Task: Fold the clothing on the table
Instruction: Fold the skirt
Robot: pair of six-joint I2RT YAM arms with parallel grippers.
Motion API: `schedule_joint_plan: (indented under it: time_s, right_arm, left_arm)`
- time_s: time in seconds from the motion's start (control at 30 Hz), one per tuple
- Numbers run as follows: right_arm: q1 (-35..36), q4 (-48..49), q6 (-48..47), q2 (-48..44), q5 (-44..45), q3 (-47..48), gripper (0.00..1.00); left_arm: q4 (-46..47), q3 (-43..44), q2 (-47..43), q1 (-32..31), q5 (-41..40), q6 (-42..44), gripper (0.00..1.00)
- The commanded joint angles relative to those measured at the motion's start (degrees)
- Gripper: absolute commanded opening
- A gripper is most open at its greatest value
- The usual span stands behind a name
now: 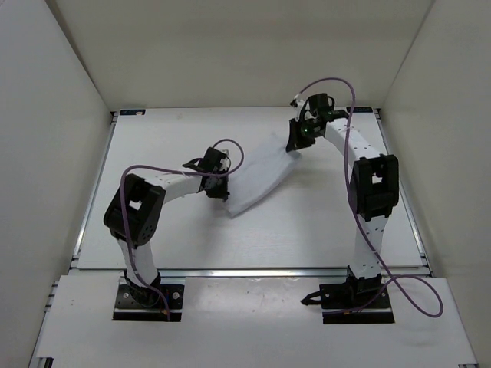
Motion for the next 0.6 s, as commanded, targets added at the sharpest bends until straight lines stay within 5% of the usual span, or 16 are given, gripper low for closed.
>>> schedule_joint_plan:
  time_s: [0.0, 0.27, 0.57]
  right_arm:
    - [2.85, -2.79, -3.05, -4.23, 0.92, 4.07, 0.00]
    - [14.98, -2.88, -6.12, -8.01, 1.54, -1.29, 0.00]
    - [19.82, 1.95, -2.62, -7.84, -3.57, -5.77, 0.00]
  left_arm:
    - [-3.75, 3.39, 4.60, -1.42, 2.50, 0.76, 0.00]
    - [-4.12, 12.44, 12.25, -1.07, 4.78, 0.58, 0.00]
    - [-1.57, 10.42, 12.08, 1.13, 9.09, -1.44, 0.00]
